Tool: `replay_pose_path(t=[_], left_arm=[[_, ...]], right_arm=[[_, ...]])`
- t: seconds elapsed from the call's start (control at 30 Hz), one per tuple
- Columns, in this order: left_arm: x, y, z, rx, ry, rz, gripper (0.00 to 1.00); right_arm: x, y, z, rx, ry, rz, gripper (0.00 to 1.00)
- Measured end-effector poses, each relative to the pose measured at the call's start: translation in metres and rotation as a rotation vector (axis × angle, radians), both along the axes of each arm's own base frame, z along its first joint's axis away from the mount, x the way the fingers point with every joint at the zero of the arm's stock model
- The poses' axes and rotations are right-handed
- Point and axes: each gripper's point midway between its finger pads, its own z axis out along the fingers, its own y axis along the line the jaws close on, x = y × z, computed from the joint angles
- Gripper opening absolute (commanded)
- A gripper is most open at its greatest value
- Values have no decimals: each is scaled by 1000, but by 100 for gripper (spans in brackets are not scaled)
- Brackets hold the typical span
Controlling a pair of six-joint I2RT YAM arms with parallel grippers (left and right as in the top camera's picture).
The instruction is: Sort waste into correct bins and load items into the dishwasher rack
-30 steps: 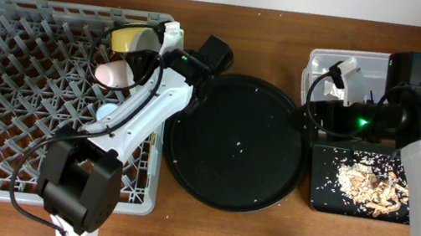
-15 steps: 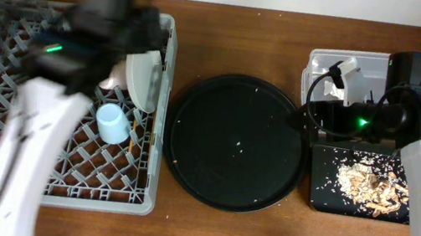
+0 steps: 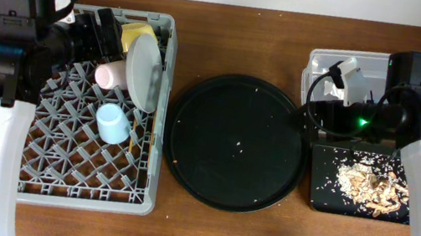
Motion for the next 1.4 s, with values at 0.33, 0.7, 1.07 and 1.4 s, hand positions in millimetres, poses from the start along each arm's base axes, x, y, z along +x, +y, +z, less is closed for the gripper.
replay_pose_path(t=[0.33,0.7,1.07,1.4], left_arm=[[0,0,0,-1,2,-1,99],[0,-1,0,-2,2,-2,99],[0,-1,0,-3,2,-3,99],[-1,-1,-1,-3,4,-4,99]], right_arm=[[-39,-25,147,-160,-686,-121,99],[-171,-56,229,-203,-1469,-403,99],[-101,-64,52,24,-1430,-553,99],[-70,-85,-96,-114,-967,-659,99]])
